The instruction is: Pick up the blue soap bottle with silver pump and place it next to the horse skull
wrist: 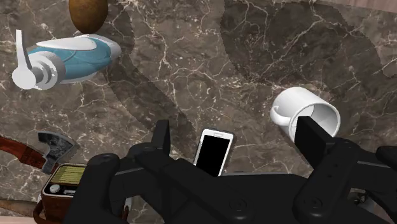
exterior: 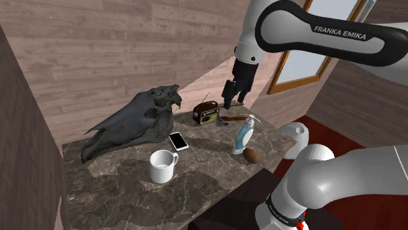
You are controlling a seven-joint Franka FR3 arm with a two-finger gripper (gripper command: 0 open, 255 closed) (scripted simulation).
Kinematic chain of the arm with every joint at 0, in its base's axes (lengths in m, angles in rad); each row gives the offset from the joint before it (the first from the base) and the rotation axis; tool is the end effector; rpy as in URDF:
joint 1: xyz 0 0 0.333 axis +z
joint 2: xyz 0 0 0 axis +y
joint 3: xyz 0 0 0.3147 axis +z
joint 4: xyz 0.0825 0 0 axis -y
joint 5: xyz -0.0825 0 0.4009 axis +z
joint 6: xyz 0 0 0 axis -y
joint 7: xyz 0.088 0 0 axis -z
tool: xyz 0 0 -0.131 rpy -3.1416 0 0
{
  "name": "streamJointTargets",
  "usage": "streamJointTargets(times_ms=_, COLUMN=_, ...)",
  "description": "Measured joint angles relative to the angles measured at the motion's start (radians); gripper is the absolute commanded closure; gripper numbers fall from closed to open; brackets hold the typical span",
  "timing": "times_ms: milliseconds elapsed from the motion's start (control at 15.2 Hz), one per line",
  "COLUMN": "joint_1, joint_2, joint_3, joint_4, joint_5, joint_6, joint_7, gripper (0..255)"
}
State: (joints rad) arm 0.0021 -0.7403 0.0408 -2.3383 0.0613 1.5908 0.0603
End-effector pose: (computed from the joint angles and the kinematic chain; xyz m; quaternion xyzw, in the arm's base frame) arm 0.3382 0.0251 0.5607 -0.9997 0.0148 0.0046 0.0167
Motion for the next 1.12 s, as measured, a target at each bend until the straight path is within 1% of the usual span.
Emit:
streamJointTargets(times_ms=198, joint_1=-0.007, joint_2=-0.004, joint_3=-0.021, joint_4=-0.017, joint_5=-0.019, joint_6=0.012, joint_7=-0.030, gripper=0)
streamJointTargets(times_ms=330, joint_1=-0.018, joint_2=-0.014, joint_3=-0.050, joint_4=-0.064, joint_5=-0.046, joint_6=0.049, joint_7=-0.074, gripper=0)
streamJointTargets(times_ms=660, joint_1=-0.057, joint_2=-0.037, joint_3=-0.147, joint_4=-0.162, joint_5=-0.135, joint_6=0.127, joint_7=-0.204, gripper=0)
streamJointTargets(times_ms=924, joint_1=-0.089, joint_2=-0.021, joint_3=-0.221, joint_4=-0.208, joint_5=-0.204, joint_6=0.198, joint_7=-0.299, gripper=0)
streamJointTargets(times_ms=1122, joint_1=-0.118, joint_2=0.010, joint_3=-0.292, joint_4=-0.222, joint_5=-0.261, joint_6=0.255, joint_7=-0.383, gripper=0)
